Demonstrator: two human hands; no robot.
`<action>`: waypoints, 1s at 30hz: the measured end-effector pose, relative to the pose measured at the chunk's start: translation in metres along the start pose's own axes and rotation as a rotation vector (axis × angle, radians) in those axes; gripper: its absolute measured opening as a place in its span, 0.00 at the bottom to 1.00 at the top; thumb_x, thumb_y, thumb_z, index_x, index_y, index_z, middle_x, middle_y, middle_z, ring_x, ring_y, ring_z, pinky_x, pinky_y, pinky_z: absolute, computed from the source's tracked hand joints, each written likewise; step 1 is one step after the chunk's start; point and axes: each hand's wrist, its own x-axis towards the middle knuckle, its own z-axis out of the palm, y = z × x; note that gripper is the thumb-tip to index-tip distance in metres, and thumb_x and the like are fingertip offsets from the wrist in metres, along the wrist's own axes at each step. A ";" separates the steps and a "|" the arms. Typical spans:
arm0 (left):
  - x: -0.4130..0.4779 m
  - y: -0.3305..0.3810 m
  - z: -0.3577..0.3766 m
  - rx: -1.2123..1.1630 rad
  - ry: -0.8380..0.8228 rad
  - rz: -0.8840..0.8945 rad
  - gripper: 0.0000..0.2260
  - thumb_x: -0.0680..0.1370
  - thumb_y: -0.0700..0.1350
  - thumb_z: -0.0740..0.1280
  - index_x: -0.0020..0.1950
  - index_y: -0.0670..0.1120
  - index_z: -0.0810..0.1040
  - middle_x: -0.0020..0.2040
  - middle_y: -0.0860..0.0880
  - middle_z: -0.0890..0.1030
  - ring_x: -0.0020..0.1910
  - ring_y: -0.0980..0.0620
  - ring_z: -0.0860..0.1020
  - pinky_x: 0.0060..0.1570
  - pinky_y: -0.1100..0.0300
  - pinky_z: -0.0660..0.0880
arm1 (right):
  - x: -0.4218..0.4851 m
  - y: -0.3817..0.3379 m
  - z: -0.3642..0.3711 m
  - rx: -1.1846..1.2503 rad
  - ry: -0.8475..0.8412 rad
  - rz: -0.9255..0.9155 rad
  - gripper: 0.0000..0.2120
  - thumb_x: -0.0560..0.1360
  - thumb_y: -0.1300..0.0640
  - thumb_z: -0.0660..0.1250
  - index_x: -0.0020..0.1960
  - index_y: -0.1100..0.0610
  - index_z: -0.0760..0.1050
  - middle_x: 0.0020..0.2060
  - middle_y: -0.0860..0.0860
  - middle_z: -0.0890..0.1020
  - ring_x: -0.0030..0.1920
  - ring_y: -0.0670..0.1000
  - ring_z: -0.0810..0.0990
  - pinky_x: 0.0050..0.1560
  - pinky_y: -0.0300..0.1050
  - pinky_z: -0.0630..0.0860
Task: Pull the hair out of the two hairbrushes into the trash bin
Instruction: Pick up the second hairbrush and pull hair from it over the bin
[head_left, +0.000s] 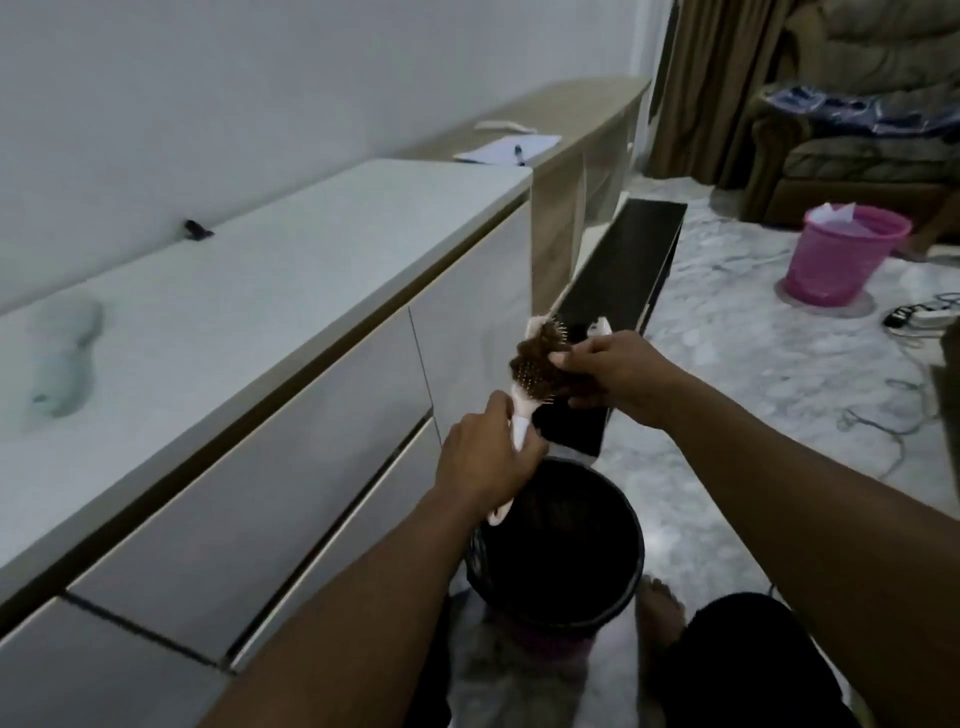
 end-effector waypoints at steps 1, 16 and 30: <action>-0.003 -0.011 0.018 -0.003 -0.042 -0.016 0.10 0.74 0.54 0.64 0.47 0.48 0.72 0.37 0.45 0.80 0.36 0.41 0.78 0.33 0.53 0.70 | 0.008 0.021 -0.001 0.014 -0.002 0.040 0.06 0.76 0.61 0.72 0.46 0.65 0.80 0.41 0.59 0.85 0.44 0.57 0.85 0.42 0.48 0.83; -0.039 -0.162 0.220 -0.186 -0.651 -0.301 0.19 0.78 0.62 0.56 0.49 0.49 0.76 0.43 0.48 0.82 0.43 0.48 0.81 0.45 0.47 0.78 | 0.084 0.305 0.026 0.388 0.098 0.475 0.08 0.82 0.63 0.63 0.47 0.66 0.77 0.52 0.64 0.81 0.55 0.62 0.83 0.44 0.49 0.86; 0.010 -0.155 0.257 -0.039 -0.649 -0.292 0.09 0.81 0.53 0.58 0.49 0.49 0.63 0.47 0.41 0.79 0.46 0.36 0.79 0.44 0.45 0.76 | 0.147 0.309 0.036 0.206 0.261 0.451 0.27 0.71 0.41 0.74 0.63 0.55 0.76 0.56 0.51 0.85 0.55 0.48 0.85 0.48 0.48 0.82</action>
